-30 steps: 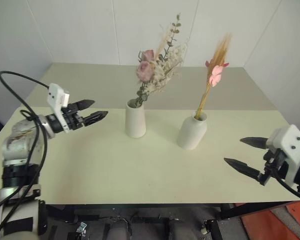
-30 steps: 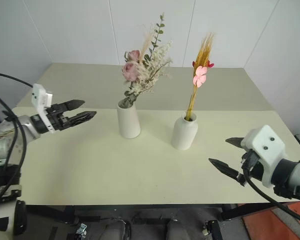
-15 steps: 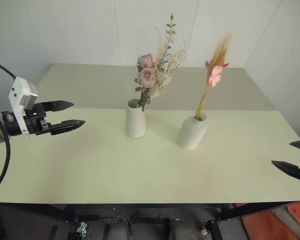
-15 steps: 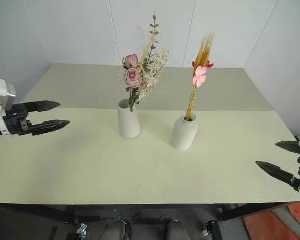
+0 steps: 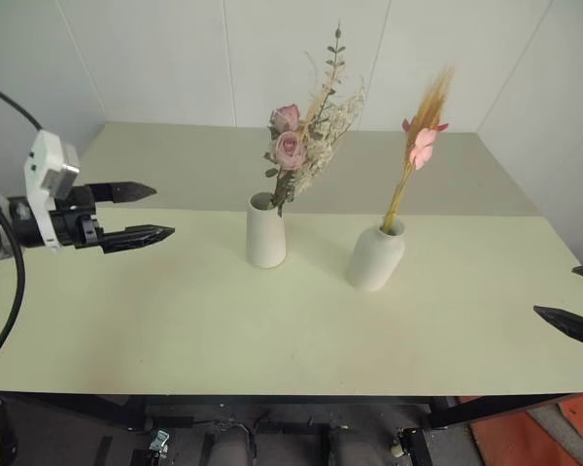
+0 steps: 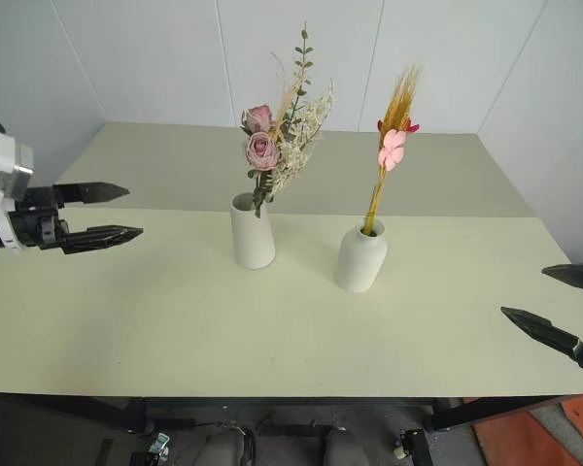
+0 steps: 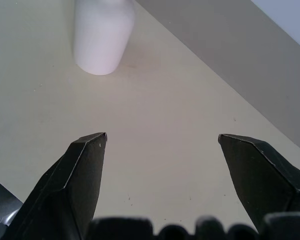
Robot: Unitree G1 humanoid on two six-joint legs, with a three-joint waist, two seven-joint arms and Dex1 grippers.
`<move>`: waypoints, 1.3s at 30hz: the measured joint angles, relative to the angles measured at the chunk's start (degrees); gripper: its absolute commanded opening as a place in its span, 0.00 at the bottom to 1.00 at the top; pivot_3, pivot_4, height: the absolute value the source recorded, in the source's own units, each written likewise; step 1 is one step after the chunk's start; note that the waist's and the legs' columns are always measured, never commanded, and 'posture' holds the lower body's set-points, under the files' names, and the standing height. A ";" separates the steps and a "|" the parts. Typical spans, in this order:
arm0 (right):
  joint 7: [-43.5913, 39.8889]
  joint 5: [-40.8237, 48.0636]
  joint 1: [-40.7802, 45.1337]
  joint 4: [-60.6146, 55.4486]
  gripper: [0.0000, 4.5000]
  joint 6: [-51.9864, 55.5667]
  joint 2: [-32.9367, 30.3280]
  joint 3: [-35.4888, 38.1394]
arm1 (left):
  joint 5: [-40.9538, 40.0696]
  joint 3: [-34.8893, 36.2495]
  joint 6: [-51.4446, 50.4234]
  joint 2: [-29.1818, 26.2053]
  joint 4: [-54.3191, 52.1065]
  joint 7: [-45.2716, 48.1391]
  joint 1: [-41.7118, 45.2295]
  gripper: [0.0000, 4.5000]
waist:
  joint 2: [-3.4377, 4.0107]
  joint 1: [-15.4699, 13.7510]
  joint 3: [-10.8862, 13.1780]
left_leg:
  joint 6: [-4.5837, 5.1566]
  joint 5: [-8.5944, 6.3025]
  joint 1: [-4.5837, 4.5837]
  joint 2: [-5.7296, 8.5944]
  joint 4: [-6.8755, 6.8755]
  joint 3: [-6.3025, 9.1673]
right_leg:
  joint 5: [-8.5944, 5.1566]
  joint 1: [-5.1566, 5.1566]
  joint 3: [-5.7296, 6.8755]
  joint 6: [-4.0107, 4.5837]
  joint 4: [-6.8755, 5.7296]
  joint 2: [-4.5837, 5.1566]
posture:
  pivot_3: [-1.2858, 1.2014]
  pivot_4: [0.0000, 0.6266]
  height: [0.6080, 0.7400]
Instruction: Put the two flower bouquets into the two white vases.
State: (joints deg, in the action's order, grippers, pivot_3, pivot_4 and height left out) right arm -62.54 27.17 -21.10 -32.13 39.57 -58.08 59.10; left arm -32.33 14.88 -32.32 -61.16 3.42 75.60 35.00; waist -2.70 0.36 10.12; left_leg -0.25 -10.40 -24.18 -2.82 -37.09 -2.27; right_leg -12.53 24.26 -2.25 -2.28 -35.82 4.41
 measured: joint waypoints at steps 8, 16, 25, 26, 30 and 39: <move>1.38 0.69 0.06 -0.64 0.94 0.00 2.39 0.00 | 0.74 -1.99 -0.25 -1.68 -0.16 2.23 1.31 1.00 | 0.02 0.51 -0.01 | 0.00 0.00 0.05 -0.01 0.01 -0.01 | -0.02 0.00 -0.04 0.03 -0.04 -0.02 | 0.52 0.24 1.00; 2.75 4.58 2.45 -0.33 0.94 4.58 1.87 -1.79 | 2.03 -2.14 1.24 -2.44 3.36 2.78 -3.20 1.00 | 0.03 0.45 -0.01 | 0.00 0.00 0.03 -0.02 0.01 -0.02 | -0.04 0.02 -0.04 0.07 -0.05 -0.01 | 0.52 0.24 1.00; 3.25 4.84 3.46 1.47 0.94 1.99 2.39 -5.67 | 1.72 -0.49 -0.22 -6.31 -0.70 3.02 -8.26 1.00 | 0.03 0.38 -0.02 | 0.00 0.00 0.07 -0.02 0.02 -0.02 | -0.09 0.02 -0.04 0.14 -0.06 0.00 | 0.52 0.24 1.00; 3.47 4.76 4.01 1.09 0.94 0.98 2.94 -6.15 | 1.90 -0.45 -0.14 -6.32 -0.70 2.74 -8.26 1.00 | 0.03 0.36 -0.02 | 0.00 0.00 0.07 -0.02 0.02 -0.02 | -0.08 0.01 -0.04 0.14 -0.06 0.00 | 0.52 0.24 1.00; 4.37 4.38 5.81 0.49 0.94 -2.33 3.79 -6.56 | 1.98 -0.67 -0.18 -6.28 -0.69 1.87 -7.08 1.00 | 0.03 0.29 -0.01 | 0.00 0.00 0.02 -0.02 0.01 -0.02 | -0.08 0.02 -0.02 0.14 -0.04 0.00 | 0.52 0.24 1.00; 5.19 2.24 4.83 0.35 0.94 -5.32 4.24 -10.93 | 1.88 -2.77 -2.79 -7.29 -1.55 2.25 -4.18 1.00 | 0.03 0.53 -0.02 | 0.00 0.00 0.03 -0.02 0.02 -0.03 | -0.04 0.03 -0.05 0.06 -0.06 -0.02 | 0.52 0.24 1.00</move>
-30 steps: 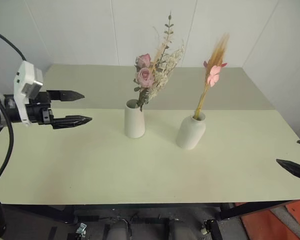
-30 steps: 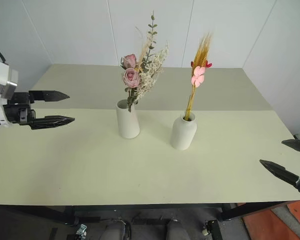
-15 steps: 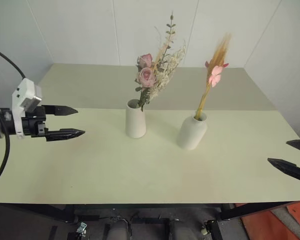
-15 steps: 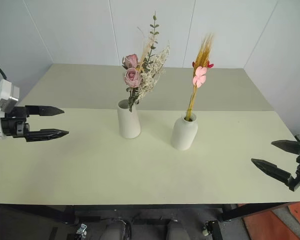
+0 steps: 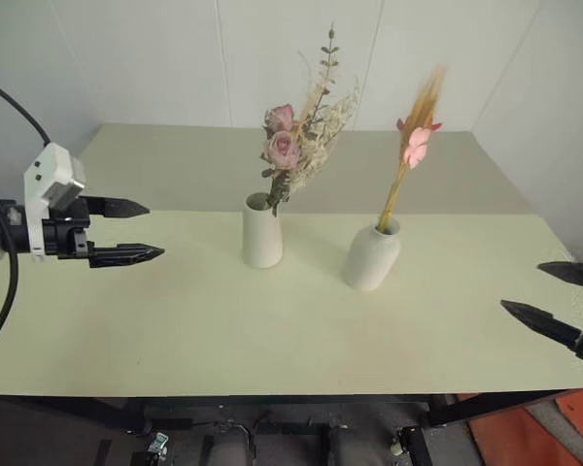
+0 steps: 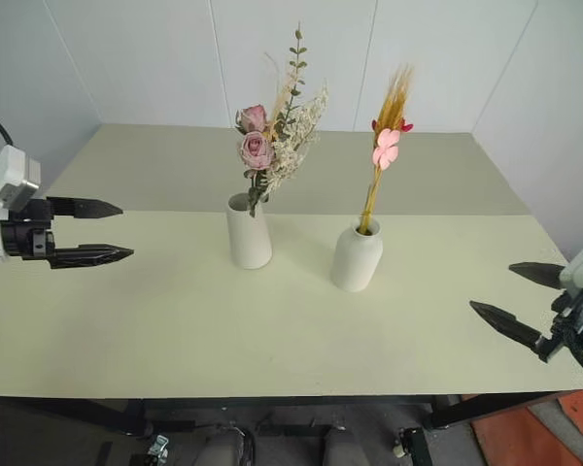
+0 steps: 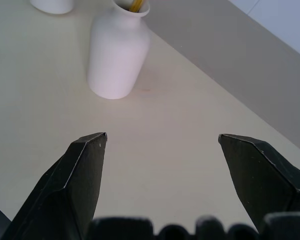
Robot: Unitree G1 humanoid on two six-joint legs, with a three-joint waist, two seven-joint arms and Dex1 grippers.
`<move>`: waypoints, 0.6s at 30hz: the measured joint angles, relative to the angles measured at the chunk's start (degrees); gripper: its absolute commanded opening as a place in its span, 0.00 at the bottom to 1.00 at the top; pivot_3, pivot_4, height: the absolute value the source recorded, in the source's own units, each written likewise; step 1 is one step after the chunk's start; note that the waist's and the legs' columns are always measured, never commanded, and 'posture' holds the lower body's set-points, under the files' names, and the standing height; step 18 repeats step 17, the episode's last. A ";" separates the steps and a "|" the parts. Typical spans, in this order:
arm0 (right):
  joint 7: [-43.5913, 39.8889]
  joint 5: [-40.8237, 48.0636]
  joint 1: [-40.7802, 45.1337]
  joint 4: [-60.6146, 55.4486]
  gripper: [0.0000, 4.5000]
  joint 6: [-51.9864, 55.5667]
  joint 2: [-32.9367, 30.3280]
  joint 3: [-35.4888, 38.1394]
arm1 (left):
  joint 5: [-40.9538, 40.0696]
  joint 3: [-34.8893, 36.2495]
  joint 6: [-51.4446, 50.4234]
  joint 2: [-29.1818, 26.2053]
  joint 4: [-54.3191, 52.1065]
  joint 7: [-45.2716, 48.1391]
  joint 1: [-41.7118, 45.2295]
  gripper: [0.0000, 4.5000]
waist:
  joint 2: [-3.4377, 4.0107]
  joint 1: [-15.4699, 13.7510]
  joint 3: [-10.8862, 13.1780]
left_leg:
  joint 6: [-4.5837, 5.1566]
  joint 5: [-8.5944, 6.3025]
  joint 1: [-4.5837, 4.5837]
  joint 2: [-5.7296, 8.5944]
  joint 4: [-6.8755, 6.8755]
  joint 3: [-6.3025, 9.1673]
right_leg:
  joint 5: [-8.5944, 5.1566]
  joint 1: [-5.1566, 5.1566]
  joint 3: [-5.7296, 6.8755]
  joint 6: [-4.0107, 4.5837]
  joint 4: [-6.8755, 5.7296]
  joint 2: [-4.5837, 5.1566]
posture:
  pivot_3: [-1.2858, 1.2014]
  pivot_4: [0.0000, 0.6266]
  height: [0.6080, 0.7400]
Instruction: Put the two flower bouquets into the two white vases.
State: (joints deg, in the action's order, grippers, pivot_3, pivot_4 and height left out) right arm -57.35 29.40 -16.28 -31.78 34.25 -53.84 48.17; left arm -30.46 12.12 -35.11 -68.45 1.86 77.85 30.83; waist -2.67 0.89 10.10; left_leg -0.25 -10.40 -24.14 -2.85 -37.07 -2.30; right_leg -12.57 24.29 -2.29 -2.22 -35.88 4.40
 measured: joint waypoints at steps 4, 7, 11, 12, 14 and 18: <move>0.02 -0.49 -0.47 0.35 0.94 -0.32 0.21 -0.48 | -1.62 0.20 -4.02 -2.39 -1.50 1.22 -0.13 1.00 | 0.00 -0.08 0.00 | 0.00 0.00 -0.02 0.00 0.01 -0.01 | 0.00 0.03 0.00 0.00 -0.01 0.00 | 0.52 0.24 1.00; 0.00 -0.56 -0.63 0.20 0.94 -0.40 0.28 -0.69 | -3.60 0.65 -6.84 -3.15 -2.84 1.92 -1.00 1.00 | 0.01 -0.12 0.00 | 0.00 0.00 0.02 0.00 0.00 -0.01 | -0.05 0.00 0.00 0.08 -0.02 0.02 | 0.52 0.24 1.00; 0.11 0.03 0.54 -0.23 0.94 -0.37 0.06 -0.75 | -4.31 0.68 -7.33 -1.76 -4.11 1.28 -1.70 1.00 | 0.01 -0.16 0.00 | 0.00 0.00 0.02 0.00 0.00 -0.01 | -0.05 0.00 0.00 0.09 -0.03 0.01 | 0.52 0.24 1.00; 0.05 0.10 0.85 -0.13 0.94 -0.36 -0.13 -0.75 | -4.34 0.63 -7.32 -1.20 -4.56 0.86 -1.70 1.00 | 0.00 -0.17 0.00 | 0.00 0.00 0.00 0.00 0.00 -0.01 | -0.05 0.00 0.00 0.08 -0.02 0.01 | 0.52 0.24 1.00; -0.24 0.20 1.51 0.65 0.94 -0.37 -1.09 -0.74 | -4.45 0.63 -7.31 -0.28 -5.54 -0.21 -2.04 1.00 | 0.00 -0.17 0.00 | 0.00 0.00 0.00 0.00 0.00 -0.01 | -0.04 0.00 0.00 0.07 -0.01 0.01 | 0.52 0.24 1.00; -2.12 0.72 2.16 3.05 0.94 -0.50 -2.25 -0.58 | -4.72 0.84 -7.33 0.58 -6.79 -1.62 -3.63 1.00 | 0.00 -0.14 0.00 | 0.00 0.00 0.00 0.00 0.00 0.00 | -0.01 0.00 0.00 0.01 -0.02 0.00 | 0.52 0.24 1.00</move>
